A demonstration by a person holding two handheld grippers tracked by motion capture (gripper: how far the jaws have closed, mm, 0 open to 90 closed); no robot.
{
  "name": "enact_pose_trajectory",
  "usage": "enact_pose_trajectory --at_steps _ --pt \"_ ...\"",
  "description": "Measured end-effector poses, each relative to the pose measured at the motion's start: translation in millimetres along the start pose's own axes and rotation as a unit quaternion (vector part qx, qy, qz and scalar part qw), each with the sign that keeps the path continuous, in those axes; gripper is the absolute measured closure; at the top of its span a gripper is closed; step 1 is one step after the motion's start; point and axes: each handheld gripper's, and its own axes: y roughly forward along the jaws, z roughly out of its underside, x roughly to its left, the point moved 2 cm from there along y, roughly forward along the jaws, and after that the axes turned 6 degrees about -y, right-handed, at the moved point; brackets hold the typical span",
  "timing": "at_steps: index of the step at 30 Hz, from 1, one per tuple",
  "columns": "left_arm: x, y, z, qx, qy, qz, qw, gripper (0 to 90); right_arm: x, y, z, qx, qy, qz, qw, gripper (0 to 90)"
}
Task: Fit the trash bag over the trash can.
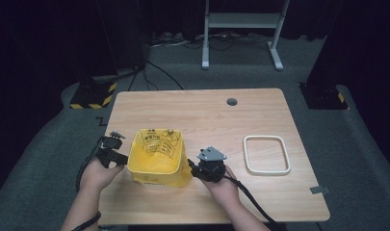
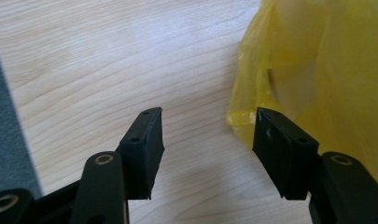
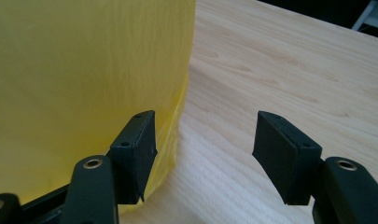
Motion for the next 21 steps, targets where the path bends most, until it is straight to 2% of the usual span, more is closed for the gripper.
enact_pose_trajectory --at_steps 2,4,5,7,8,10,14,17,18,19,21 --pt "-3.1 1.4 0.9 -0.014 0.001 0.02 0.9997 42.6 1.1 2.4 -1.3 0.0 0.004 -0.002 1.0 38.9" --pt "-6.3 2.1 1.8 -0.028 0.006 0.029 0.9992 45.6 3.3 1.9 -1.3 -0.002 0.005 -0.007 1.0 38.9" --pt "-8.7 3.3 2.2 -0.034 -0.002 0.041 0.9986 45.8 4.6 0.2 -1.1 -0.003 0.007 -0.012 0.9999 38.8" --pt "-14.4 5.9 2.4 -0.039 -0.011 0.066 0.997 47.4 7.2 -5.7 0.2 -0.009 0.008 -0.018 0.9998 38.8" --pt "-18.4 6.7 2.4 -0.044 -0.009 0.077 0.996 47.3 7.9 -9.1 1.0 -0.012 0.004 -0.018 0.9997 39.8" --pt "-27.7 9.6 1.9 -0.054 -0.011 0.095 0.994 50.7 6.5 -16.9 4.0 -0.013 -0.003 -0.007 0.9999 39.9" --pt "-50.7 16.6 -1.3 -0.063 -0.006 0.124 0.9903 48.7 -6.6 -34.5 16.0 -0.017 -0.007 0.008 0.9998 39.4" --pt "-71.2 20.2 -5.4 -0.07 0.014 0.13 0.989 48.2 -18.6 -49.6 26.6 -0.02 -0.005 0.017 0.9997 39.1" --pt "-71.2 20.2 -5.4 -0.07 0.014 0.13 0.989 47.7 -22.7 -54.6 30.3 -0.02 -0.004 0.021 0.9996 39.1" --pt "-85.2 22.1 -8.0 -0.075 0.019 0.136 0.9877 47.4 -27.1 -59.4 34.3 -0.021 0.0 0.025 0.9995 39.1" --pt "-98.8 24.0 -10.5 -0.079 0.02 0.143 0.9863 46.5 -37.0 -68.2 42.4 -0.021 0.013 0.026 0.9994 39.0"
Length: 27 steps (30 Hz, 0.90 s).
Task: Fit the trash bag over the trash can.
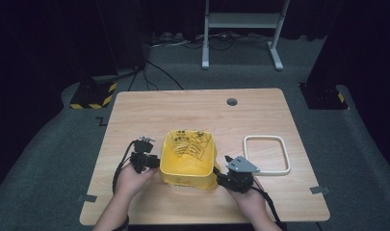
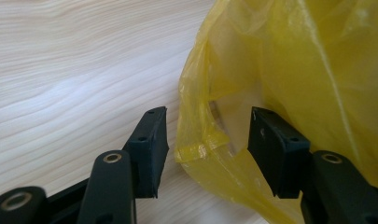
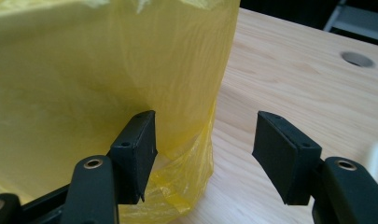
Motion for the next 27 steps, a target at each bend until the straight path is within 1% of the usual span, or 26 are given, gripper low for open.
enact_pose_trajectory --at_steps 2,3,5,6,7,8,9,11,12,13,14,15,16,17,18,19,20,21,24,26,27 --pt "-12.7 5.4 -1.6 -0.001 0.005 0.008 1.0 45.6 -9.7 -8.1 7.1 0.003 0.005 0.01 0.9999 39.0" --pt "-12.7 5.4 -1.6 -0.001 0.005 0.008 1.0 45.8 -9.7 -8.1 7.1 0.003 0.005 0.01 0.9999 39.0" --pt "-25.5 10.7 -1.7 -0.006 0.013 0.012 0.9998 45.9 -19.2 -16.2 14.2 0.005 0.012 0.018 0.9997 39.1" --pt "-32.5 13.2 0.2 -0.012 0.013 0.025 0.9995 45.5 -25.6 -22.8 18.8 0.007 0.017 0.025 0.9995 39.1" --pt "-35.5 13.8 2.4 -0.021 0.008 0.035 0.9991 44.0 -29.0 -26.9 21.3 0.004 0.017 0.028 0.9995 39.0" --pt "-37.0 13.1 5.6 -0.032 0.008 0.037 0.9987 41.9 -32.1 -31.0 23.8 0.002 0.017 0.031 0.9994 39.0" --pt "-37.5 11.3 10.1 -0.047 0.01 0.031 0.9983 41.2 -35.0 -34.8 26.1 0.001 0.019 0.036 0.9992 39.0" --pt "-39.1 5.1 25.5 -0.086 0.012 0.024 0.9959 40.8 -39.5 -40.0 28.8 -0.001 0.02 0.042 0.9989 39.0" --pt "-40.4 3.6 31.2 -0.092 0.015 0.029 0.9952 42.4 -41.4 -41.5 29.1 -0.003 0.02 0.045 0.9988 39.2" --pt "-40.4 3.6 31.2 -0.092 0.015 0.029 0.9952 43.2 -42.2 -41.6 28.8 -0.003 0.02 0.044 0.9988 39.5" --pt "-44.4 1.6 45.0 -0.104 0.021 0.036 0.9937 43.7 -42.3 -40.6 28.1 -0.001 0.022 0.041 0.9989 39.8" --pt "-45.5 1.4 49.8 -0.106 0.026 0.039 0.9933 44.2 -41.8 -38.4 27.1 0.0 0.021 0.038 0.9991 39.8" --pt "-47.2 2.1 53.6 -0.104 0.032 0.042 0.9932 44.2 -40.7 -36.0 25.8 0.003 0.02 0.03 0.9993 39.8" --pt "-49.0 2.8 56.4 -0.102 0.037 0.043 0.9932 44.2 -39.1 -33.7 24.2 0.0 0.021 0.016 0.9996 39.8" --pt "-49.6 3.0 58.1 -0.102 0.039 0.04 0.9932 45.0 -37.2 -32.1 22.6 -0.002 0.025 0.007 0.9997 42.5" --pt "-48.8 2.7 59.2 -0.101 0.043 0.038 0.9932 45.3 -36.0 -31.0 21.5 -0.002 0.019 0.015 0.9997 42.7" --pt "-48.3 3.4 60.3 -0.099 0.04 0.041 0.9934 45.9 -35.6 -29.4 20.6 -0.003 0.017 0.018 0.9997 43.5" --pt "-49.1 4.1 61.2 -0.099 0.032 0.047 0.9935 46.5 -36.6 -26.6 19.8 -0.002 0.021 0.018 0.9996 43.4" --pt "-52.9 5.0 66.8 -0.094 0.037 0.057 0.9933 48.1 -41.6 -17.3 17.3 0.009 0.013 0.024 0.9996 43.2" --pt "-58.4 4.7 70.2 -0.089 0.05 0.064 0.9927 48.0 -48.0 -10.3 14.6 0.009 0.012 0.023 0.9996 43.2" --pt "-58.4 4.7 70.2 -0.089 0.05 0.064 0.9927 48.0 -51.8 -7.1 13.3 0.01 0.009 0.023 0.9996 43.2"
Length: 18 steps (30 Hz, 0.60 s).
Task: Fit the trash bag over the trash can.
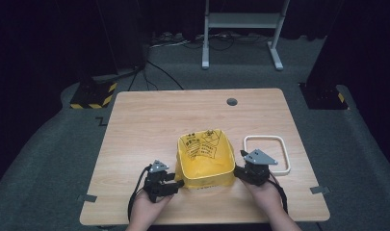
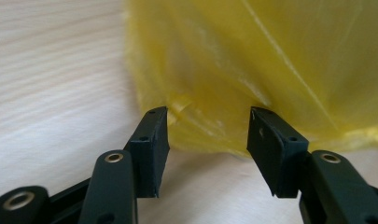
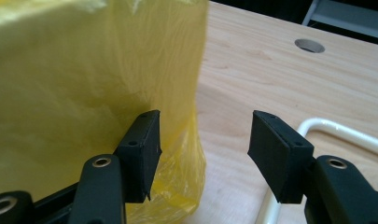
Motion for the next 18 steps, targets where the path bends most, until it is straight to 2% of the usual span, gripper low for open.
enact_pose_trajectory --at_steps 2,5,7,8,9,11,13,15,17,18 --pt "-12.2 2.0 1.1 0.003 0.018 0.011 0.9998 46.9 -8.9 5.3 -1.1 -0.003 0.004 -0.008 1.0 43.4" --pt "-17.6 1.9 -0.2 -0.005 0.03 0.009 0.9995 42.7 -20.1 9.3 1.8 0.009 0.006 0.007 0.9999 41.4" --pt "-14.5 -3.0 -0.7 -0.015 0.027 0.016 0.9994 41.0 -25.3 6.3 4.8 0.012 0.008 0.019 0.9997 41.3" --pt "-10.5 -7.5 -0.9 -0.025 0.031 0.016 0.9991 40.0 -27.6 2.9 6.2 0.011 0.007 0.028 0.9995 41.4" --pt "-7.0 -12.3 -0.4 -0.038 0.026 0.023 0.9987 38.8 -30.5 -1.4 7.7 0.008 0.006 0.037 0.9993 41.3" --pt "4.6 -22.3 -0.6 -0.061 0.027 0.021 0.9976 36.3 -38.1 -10.5 11.6 0.005 0.002 0.058 0.9983 41.4" --pt "18.9 -29.1 -0.6 -0.075 0.027 0.0 0.9968 34.6 -47.1 -18.5 17.3 0.005 -0.002 0.073 0.9973 44.9" --pt "33.3 -30.4 2.5 -0.075 0.036 -0.042 0.9956 33.2 -56.0 -23.4 25.0 0.012 0.005 0.079 0.9967 45.6" --pt "47.2 -27.4 8.3 -0.063 0.056 -0.086 0.9928 29.9 -63.7 -25.9 33.3 0.026 0.003 0.095 0.9951 46.0" --pt "54.2 -25.7 11.9 -0.056 0.074 -0.111 0.9894 29.7 -67.6 -27.0 37.1 0.033 0.001 0.101 0.9943 46.1"
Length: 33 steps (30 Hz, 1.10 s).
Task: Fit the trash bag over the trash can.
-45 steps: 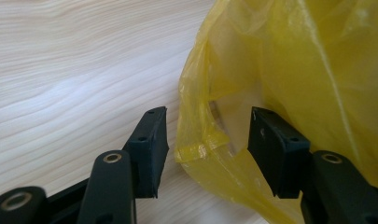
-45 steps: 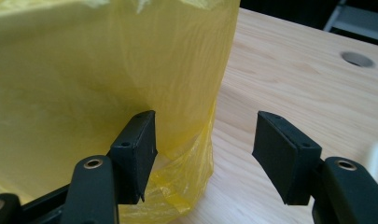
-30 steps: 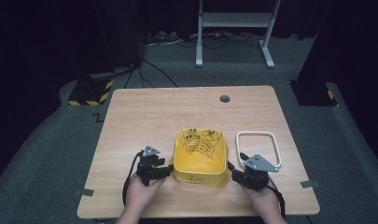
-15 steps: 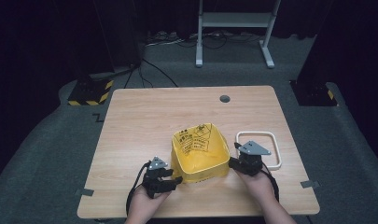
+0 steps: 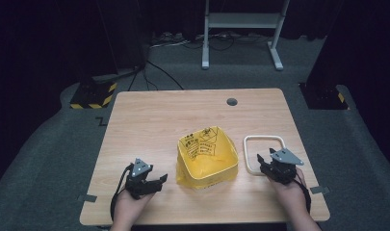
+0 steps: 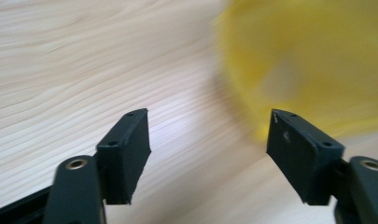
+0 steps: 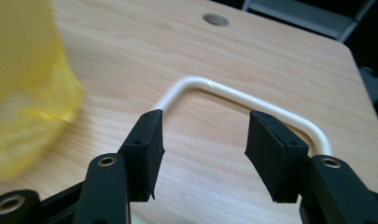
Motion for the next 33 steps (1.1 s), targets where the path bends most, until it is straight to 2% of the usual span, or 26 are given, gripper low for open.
enact_pose_trajectory --at_steps 1,2,4,6,8,10,11,12,16,17,22,28,30,33 --pt "4.7 2.8 4.3 0.007 0.012 -0.018 0.9997 28.7 -4.0 -0.1 3.6 0.004 0.001 0.008 1.0 46.1" --pt "8.7 5.4 7.3 0.013 0.013 -0.032 0.9993 26.9 -8.3 -0.2 6.9 0.01 0.002 0.018 0.9998 46.9" --pt "15.3 6.9 10.5 0.015 0.012 -0.041 0.999 25.0 -17.9 -0.1 12.8 0.024 0.011 0.03 0.9992 47.8" --pt "19.3 9.2 13.0 0.013 0.005 -0.044 0.999 22.9 -29.2 0.8 19.2 0.039 0.031 0.039 0.998 50.5" --pt "24.0 12.0 16.4 0.02 0.003 -0.046 0.9987 21.9 -37.4 2.6 24.2 0.052 0.046 0.044 0.9966 51.6" --pt "25.6 14.2 18.1 0.023 -0.004 -0.044 0.9988 18.4 -44.2 4.1 29.6 0.061 0.059 0.05 0.9951 56.4" --pt "29.9 16.6 20.9 0.026 -0.022 -0.032 0.9989 16.4 -46.5 4.9 31.6 0.066 0.064 0.053 0.9944 57.8" --pt "31.0 16.4 21.2 0.023 -0.031 -0.029 0.9988 15.7 -48.2 6.2 33.4 0.068 0.067 0.057 0.9938 58.0" --pt "31.6 16.7 21.2 0.022 -0.037 -0.03 0.9986 14.2 -51.3 9.1 37.3 0.077 0.074 0.071 0.9917 59.3" --pt "30.8 17.3 21.2 0.024 -0.032 -0.033 0.9986 13.6 -54.7 11.5 40.4 0.083 0.085 0.077 0.9898 60.4" --pt "29.6 18.2 20.8 0.026 -0.03 -0.035 0.9986 12.1 -61.5 17.8 49.0 0.103 0.111 0.074 0.9857 63.2" --pt "29.2 18.2 20.9 0.027 -0.03 -0.036 0.9985 12.0 -60.2 21.5 51.4 0.107 0.113 0.068 0.9855 65.9" --pt "29.1 18.1 20.9 0.027 -0.031 -0.036 0.9985 12.0 -59.6 22.6 50.6 0.106 0.113 0.068 0.9855 69.0" --pt "28.8 18.1 21.0 0.027 -0.032 -0.038 0.9984 12.0 -58.2 23.3 49.9 0.108 0.113 0.07 0.9853 79.6"
